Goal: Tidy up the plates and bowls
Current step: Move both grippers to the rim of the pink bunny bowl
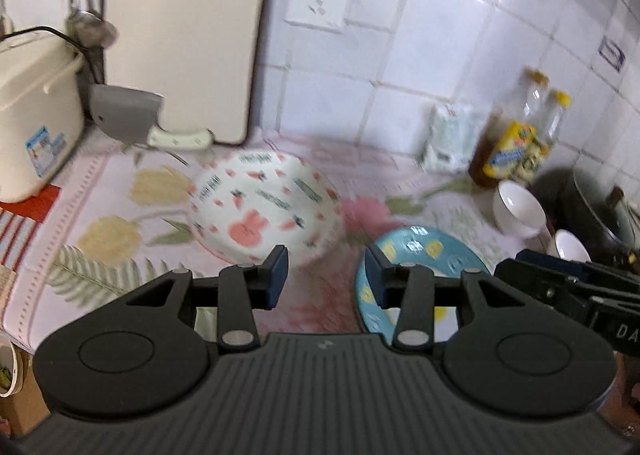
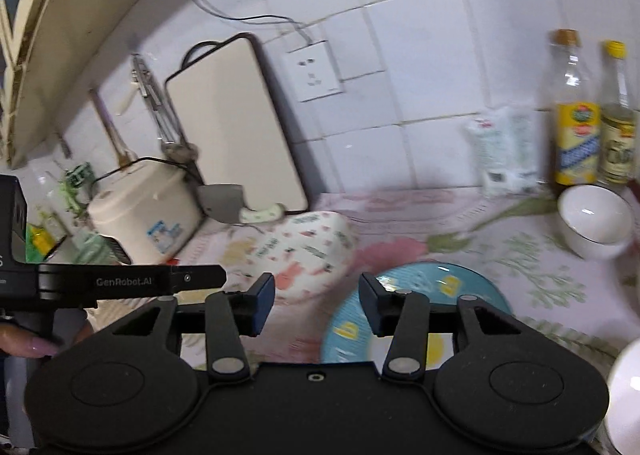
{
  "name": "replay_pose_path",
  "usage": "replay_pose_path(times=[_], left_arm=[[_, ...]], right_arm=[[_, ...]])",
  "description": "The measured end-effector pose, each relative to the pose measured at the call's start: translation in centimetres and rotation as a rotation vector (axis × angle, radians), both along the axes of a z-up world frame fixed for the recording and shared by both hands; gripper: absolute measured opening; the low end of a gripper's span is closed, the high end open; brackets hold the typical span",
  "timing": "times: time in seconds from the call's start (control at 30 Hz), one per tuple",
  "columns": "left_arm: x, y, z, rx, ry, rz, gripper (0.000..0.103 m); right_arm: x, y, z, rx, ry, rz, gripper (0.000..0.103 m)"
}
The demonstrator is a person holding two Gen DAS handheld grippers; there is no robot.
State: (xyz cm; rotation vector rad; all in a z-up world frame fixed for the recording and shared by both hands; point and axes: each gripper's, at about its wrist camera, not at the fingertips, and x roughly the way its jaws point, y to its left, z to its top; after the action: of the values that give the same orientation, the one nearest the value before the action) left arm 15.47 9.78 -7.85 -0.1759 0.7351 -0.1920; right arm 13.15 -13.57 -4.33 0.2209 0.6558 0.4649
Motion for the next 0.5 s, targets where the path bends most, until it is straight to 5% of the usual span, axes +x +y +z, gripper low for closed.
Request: replay_pose_path(times=[0.2,0.5], left_arm=[[1.2,3.3,-1.0,-0.012,-0.038,0.082,0.05],[4.2,5.7,-5.4,0.0,-0.036,0.164,0.067]], right_arm=[[2.4,3.1,-0.6,0.01,-0.029,0.055,0.061],[8.9,5.5,-4.5,0.06,0.119,0.039,0.061]])
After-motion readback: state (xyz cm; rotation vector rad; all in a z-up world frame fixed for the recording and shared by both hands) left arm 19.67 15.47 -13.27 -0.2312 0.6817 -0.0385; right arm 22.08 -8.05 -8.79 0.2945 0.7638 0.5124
